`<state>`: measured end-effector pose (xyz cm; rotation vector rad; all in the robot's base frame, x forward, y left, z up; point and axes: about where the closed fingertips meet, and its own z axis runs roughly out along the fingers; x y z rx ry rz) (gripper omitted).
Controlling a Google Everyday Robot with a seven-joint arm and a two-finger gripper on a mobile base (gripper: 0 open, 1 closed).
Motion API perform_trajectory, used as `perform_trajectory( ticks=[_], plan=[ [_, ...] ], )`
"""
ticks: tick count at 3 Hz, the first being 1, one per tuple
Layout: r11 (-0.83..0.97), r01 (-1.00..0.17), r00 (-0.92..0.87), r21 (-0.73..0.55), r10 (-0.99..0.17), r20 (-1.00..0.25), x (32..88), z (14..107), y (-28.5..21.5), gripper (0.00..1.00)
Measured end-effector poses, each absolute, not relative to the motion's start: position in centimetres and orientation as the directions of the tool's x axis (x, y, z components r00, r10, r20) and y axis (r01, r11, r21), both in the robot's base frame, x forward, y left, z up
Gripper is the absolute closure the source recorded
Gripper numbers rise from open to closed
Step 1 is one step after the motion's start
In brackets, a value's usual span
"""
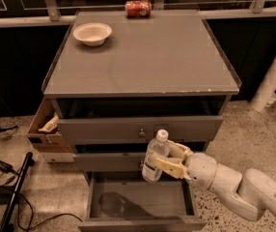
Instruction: Place blue plastic bottle into bottom drawer
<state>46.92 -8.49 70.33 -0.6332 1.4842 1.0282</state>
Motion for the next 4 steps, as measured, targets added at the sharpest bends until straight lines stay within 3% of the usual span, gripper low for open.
perform_trajectory(
  ticks=[1,4],
  plan=[
    [0.39,-0.907,-0.108,0.159,0.148,-0.983,47.9,65.4,-9.6,1.0],
    [0.293,-0.947,-0.117,0.129,0.058,-0.991,46.9,55.3,-11.3,1.0]
  ],
)
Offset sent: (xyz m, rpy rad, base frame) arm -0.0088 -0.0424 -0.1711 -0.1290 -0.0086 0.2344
